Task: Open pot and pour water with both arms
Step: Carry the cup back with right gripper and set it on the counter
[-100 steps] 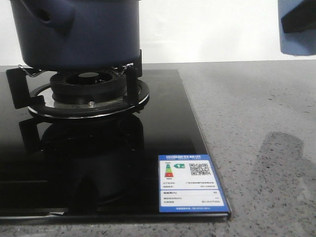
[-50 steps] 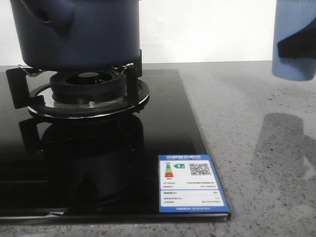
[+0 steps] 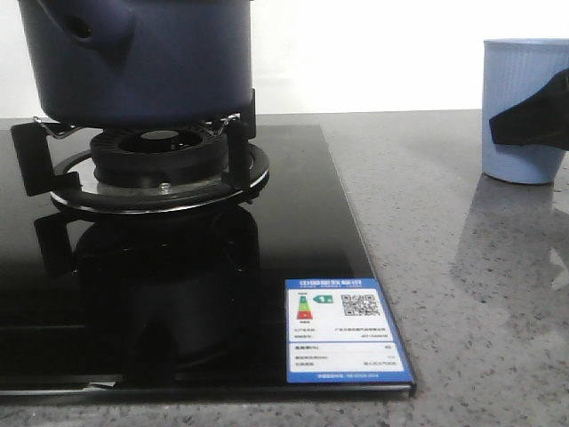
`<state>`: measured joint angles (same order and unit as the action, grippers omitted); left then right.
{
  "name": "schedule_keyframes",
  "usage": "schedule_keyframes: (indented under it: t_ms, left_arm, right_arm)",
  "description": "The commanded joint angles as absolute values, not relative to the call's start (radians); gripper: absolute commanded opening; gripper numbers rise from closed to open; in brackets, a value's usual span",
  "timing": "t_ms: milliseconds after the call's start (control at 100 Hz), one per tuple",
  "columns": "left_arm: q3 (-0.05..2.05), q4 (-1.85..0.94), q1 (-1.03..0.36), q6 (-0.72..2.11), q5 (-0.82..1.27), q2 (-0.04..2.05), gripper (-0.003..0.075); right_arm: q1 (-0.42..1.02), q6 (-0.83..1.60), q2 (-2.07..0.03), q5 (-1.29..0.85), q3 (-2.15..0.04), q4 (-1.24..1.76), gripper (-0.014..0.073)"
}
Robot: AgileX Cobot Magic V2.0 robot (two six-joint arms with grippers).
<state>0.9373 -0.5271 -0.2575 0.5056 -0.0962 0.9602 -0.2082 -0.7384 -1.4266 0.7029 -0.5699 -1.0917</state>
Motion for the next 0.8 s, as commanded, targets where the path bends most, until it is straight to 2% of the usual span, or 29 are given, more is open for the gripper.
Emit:
schedule_keyframes:
  t_ms: [0,790]
  left_arm:
    - [0.974,-0.519,-0.255,0.506,-0.194,0.939,0.0316]
    - [0.974,-0.519,-0.255,0.506,-0.194,0.939,0.0316]
  right_arm:
    - [-0.214,-0.723,-1.402,0.768,-0.591,-1.050,0.0262]
    - [-0.214,-0.728,-1.403,0.716,-0.591,-1.064,0.0275]
